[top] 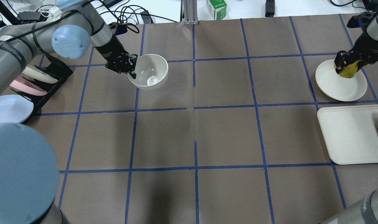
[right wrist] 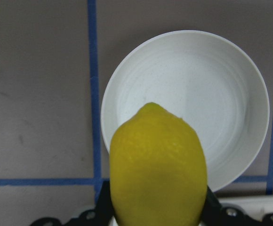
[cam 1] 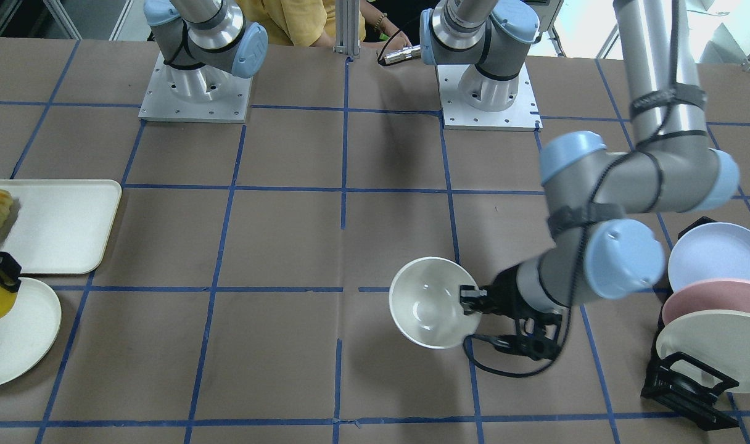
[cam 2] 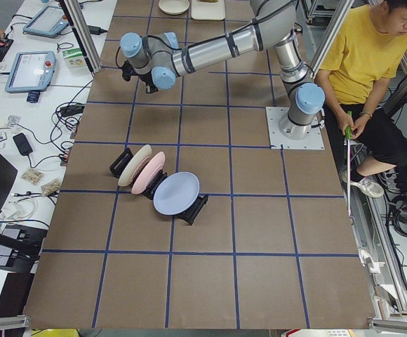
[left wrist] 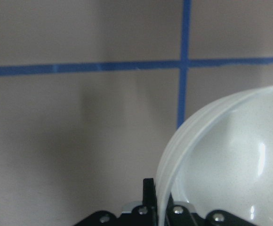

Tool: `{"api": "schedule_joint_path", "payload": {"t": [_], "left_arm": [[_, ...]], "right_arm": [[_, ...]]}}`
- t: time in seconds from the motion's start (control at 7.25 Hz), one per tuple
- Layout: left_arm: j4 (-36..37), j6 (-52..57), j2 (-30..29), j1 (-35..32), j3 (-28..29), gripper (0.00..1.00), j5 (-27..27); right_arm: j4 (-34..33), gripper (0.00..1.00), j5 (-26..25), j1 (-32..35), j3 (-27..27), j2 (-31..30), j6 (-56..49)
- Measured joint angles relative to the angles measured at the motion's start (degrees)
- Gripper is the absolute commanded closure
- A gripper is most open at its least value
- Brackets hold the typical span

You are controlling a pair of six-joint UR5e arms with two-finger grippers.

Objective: Place bowl and put lemon in it

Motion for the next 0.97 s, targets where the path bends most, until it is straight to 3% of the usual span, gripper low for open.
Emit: {"api": "schedule_joint_path", "payload": {"t": [0.28,0.55,0.83,0.97], "left_arm": [[11.1,-11.6,1.1,-9.3,-6.8,1.00,0.7],[17.2,-17.2,-0.2,-14.0,-9.5,1.00,3.2],[18.9,-17.4,-0.3,-14.5,-10.6,1.00,5.8],[19.2,-16.9,-0.3,-14.2,-10.7,0.22,6.3]], "right_arm": [[9.1,1.00,0.8,5.7,0.4,-9.0,7.6],[11.8,1.00,2.4,14.8,0.7,-11.1,17.5],[11.8,1.00,3.2,22.7,0.9,-10.4,28.1],[11.5,1.00,3.3,25.9,0.9,-9.5,31.8]]}}
